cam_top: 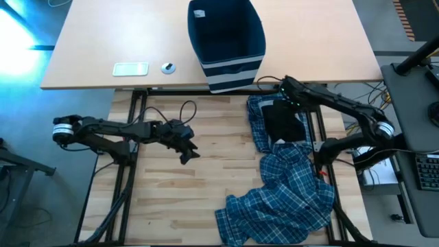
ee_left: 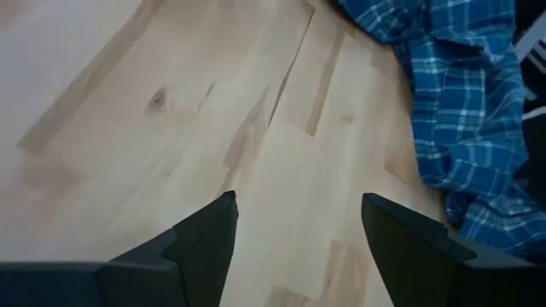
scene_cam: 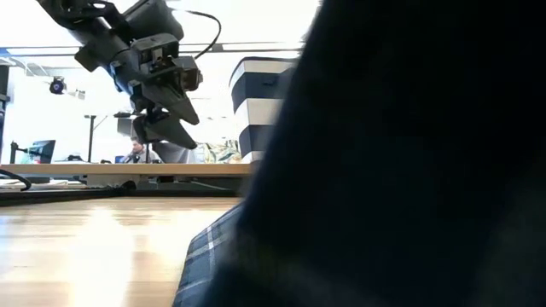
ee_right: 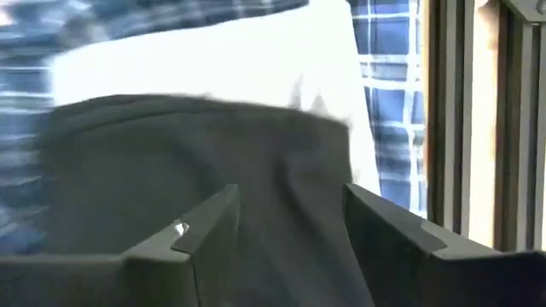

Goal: Fold Laundry from Bin
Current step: Stack the black boxer on top of the gray shirt

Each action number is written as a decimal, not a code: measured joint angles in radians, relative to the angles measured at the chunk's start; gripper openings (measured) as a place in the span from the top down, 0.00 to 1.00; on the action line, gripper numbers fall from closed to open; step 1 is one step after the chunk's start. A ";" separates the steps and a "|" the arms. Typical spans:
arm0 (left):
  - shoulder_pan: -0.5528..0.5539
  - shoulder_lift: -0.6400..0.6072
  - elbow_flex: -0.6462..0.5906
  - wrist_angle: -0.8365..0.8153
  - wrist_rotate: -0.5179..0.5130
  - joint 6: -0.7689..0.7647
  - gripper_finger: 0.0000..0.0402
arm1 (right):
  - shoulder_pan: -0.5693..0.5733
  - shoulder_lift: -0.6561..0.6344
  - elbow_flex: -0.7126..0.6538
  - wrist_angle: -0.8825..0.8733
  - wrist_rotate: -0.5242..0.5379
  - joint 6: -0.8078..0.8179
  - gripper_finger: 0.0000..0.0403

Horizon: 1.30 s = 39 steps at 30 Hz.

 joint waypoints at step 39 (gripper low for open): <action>-0.001 -0.023 0.009 -0.105 0.010 -0.080 0.41 | -0.144 0.206 0.066 0.034 0.090 -0.401 0.71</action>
